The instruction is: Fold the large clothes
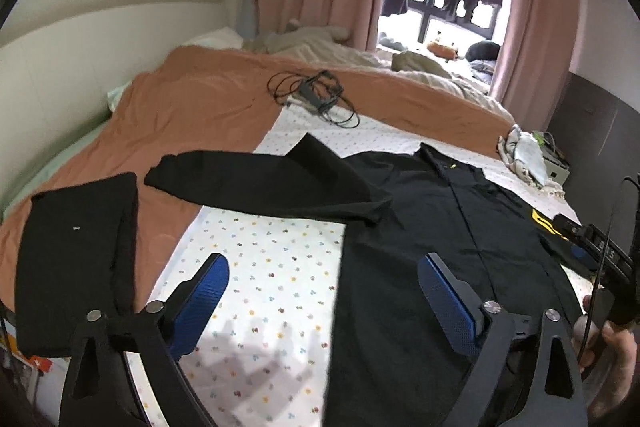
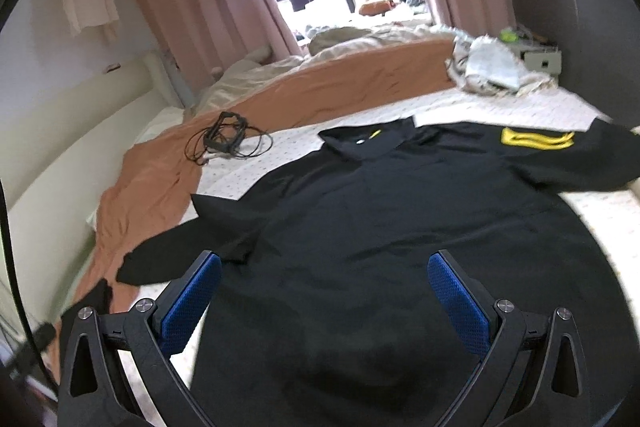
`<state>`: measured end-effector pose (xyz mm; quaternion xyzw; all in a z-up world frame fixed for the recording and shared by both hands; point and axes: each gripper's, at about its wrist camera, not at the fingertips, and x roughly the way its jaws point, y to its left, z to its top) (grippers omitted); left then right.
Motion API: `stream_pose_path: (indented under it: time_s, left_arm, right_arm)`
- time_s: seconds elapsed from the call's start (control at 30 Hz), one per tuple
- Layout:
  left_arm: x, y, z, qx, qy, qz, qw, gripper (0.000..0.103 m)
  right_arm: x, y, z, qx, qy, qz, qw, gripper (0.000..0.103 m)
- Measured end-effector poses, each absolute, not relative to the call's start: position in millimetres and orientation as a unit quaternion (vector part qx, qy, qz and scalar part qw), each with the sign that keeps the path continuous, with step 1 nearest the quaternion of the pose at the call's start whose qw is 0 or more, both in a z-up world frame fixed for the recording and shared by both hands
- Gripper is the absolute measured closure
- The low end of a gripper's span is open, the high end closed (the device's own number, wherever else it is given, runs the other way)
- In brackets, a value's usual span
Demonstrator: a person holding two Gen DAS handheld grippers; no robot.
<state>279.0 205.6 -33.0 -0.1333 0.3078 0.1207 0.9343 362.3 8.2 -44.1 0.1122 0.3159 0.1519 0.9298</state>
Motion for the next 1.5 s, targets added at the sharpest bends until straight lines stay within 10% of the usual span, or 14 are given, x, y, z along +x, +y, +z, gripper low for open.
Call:
stream_pose_path:
  time_s: [0.67, 1.27, 1.4, 1.5]
  left_arm:
    - [393.7, 340.9, -101.4, -0.182, 0.394, 0.205, 0.877, 0.045]
    - [462.6, 453.4, -208.8, -0.316, 0.453, 0.289, 0.782, 0.047]
    - [466.6, 467.7, -203.7, -0.303, 0.437, 0.324, 0.782, 0.095]
    - [463.0, 470.0, -185.6, -0.314, 0.415, 0.324, 0.790, 0.102]
  right_arm:
    - [484.1, 130.9, -142.7, 0.086, 0.410, 0.199, 0.886, 0.004]
    - [577.4, 173.9, -189.3, 0.155, 0.470, 0.269, 0.826, 0.060]
    - [584.6, 195.3, -212.7, 0.179, 0.522, 0.302, 0.777, 0.061]
    - [582.5, 196.0, -215.9, 0.195, 0.523, 0.311, 0.769, 0.061]
